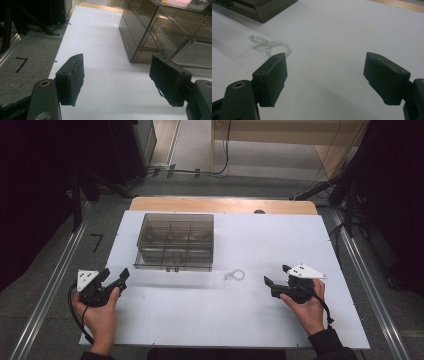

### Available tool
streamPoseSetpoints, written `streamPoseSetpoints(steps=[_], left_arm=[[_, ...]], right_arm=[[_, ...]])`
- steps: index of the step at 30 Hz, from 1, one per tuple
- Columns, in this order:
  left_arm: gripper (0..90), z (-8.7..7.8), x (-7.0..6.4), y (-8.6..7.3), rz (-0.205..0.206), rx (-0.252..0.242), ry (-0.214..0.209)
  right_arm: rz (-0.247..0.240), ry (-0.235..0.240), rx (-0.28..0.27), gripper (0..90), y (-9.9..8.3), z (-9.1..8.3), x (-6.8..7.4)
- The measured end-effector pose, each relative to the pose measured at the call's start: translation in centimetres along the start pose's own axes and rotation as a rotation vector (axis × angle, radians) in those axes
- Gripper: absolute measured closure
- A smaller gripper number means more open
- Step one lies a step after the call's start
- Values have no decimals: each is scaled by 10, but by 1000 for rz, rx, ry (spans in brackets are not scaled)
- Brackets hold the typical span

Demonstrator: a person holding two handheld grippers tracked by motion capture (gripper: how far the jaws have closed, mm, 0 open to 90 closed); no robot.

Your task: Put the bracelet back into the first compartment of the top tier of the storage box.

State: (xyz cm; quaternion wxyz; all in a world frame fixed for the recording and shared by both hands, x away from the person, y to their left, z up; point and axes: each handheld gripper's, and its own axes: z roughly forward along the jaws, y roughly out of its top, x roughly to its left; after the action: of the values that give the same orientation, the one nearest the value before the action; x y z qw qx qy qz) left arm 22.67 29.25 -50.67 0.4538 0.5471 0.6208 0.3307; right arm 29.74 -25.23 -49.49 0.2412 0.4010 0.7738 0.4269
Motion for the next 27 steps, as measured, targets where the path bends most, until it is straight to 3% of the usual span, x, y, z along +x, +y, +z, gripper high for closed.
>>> streamPoseSetpoints(steps=[19,27], left_arm=[[290,0,0,0,-4,6,-5],[290,1,-1,0,-5,10,-12]], right_arm=[[-85,75,38,209,17,35,36],[-120,88,53,236,20,45,44]])
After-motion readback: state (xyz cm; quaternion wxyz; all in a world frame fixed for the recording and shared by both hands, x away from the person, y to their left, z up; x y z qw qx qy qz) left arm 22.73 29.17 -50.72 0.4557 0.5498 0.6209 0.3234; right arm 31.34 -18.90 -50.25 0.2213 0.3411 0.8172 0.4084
